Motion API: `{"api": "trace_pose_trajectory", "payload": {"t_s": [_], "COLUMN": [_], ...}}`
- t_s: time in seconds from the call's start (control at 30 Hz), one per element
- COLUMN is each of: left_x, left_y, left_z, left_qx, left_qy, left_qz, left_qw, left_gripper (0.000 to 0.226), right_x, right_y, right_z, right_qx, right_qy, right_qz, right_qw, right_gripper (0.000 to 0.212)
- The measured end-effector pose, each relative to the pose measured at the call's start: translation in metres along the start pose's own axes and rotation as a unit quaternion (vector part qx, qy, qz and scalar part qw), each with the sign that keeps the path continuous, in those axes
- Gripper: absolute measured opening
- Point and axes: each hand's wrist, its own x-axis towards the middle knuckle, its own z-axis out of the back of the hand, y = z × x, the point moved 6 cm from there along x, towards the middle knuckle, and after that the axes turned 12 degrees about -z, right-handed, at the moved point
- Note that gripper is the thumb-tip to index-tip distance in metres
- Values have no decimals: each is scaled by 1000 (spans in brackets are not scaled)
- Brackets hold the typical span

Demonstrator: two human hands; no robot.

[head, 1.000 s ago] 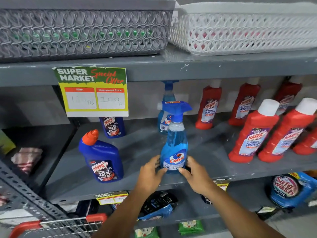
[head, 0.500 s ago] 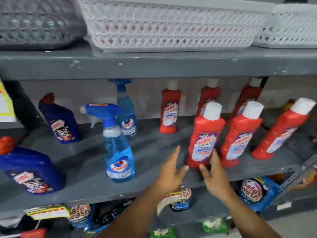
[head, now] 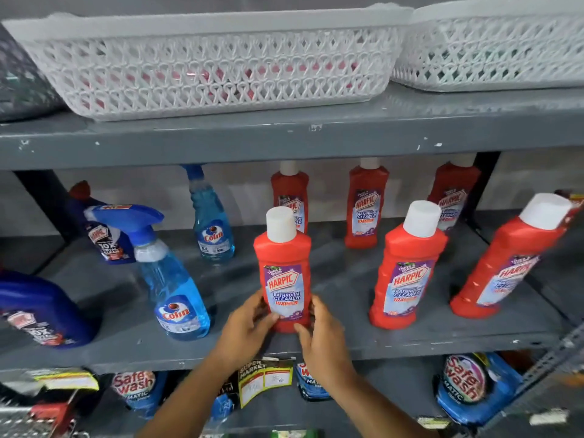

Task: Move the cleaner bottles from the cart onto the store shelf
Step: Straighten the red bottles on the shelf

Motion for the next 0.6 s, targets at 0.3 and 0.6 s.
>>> {"api": "trace_pose_trajectory", "payload": {"t_s": [0.3, 0.6], "left_x": [-40, 46], "left_y": [-70, -67], "left_z": [-66, -158], "left_qx": [79, -1], "left_qy": [-8, 26], "left_qz": [-157, -38], "left_qw": [984, 999], "left_gripper": [36, 50], "right_x": [-38, 19], "right_y": [-51, -74], "right_z": [152, 164], "right_qx": [50, 5], "right_qy": [-274, -25], "right_qz": [62, -19], "right_qw": [958, 999], "right_gripper": [60, 54]}}
